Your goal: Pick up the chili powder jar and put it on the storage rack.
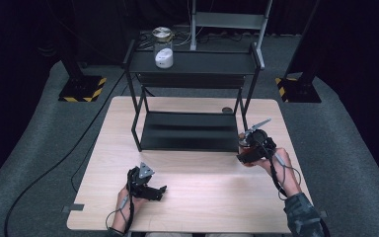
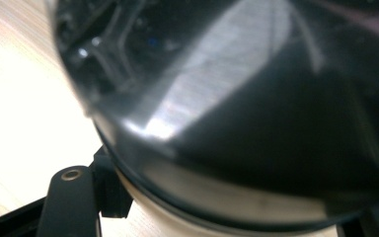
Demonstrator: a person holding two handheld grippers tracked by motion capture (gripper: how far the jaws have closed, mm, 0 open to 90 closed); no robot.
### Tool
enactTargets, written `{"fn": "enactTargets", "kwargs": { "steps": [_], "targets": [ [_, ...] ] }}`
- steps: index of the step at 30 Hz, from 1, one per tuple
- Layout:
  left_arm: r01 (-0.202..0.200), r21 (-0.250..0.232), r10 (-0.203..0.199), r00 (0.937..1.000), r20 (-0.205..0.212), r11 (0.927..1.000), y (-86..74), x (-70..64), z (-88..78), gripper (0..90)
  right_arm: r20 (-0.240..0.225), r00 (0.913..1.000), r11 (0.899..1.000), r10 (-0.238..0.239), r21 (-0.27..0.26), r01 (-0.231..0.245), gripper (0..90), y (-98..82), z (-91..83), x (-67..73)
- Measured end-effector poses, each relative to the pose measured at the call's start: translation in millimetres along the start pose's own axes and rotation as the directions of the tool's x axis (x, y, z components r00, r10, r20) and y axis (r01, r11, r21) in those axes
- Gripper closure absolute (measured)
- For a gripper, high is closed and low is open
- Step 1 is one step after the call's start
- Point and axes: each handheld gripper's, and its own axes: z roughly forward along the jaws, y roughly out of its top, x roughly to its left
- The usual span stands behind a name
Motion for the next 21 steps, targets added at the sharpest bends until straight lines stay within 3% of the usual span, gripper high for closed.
{"fn": "enactTargets", "kwargs": {
  "steps": [21],
  "targets": [
    [0.0,0.0,0.0,1.0,0.0,1.0,0.0,0.0,0.0,0.0,-0.022,0.9995,0.999,-0.024,0.037,0.025,30.7,43.9,-4.7,-5.7]
  ]
}}
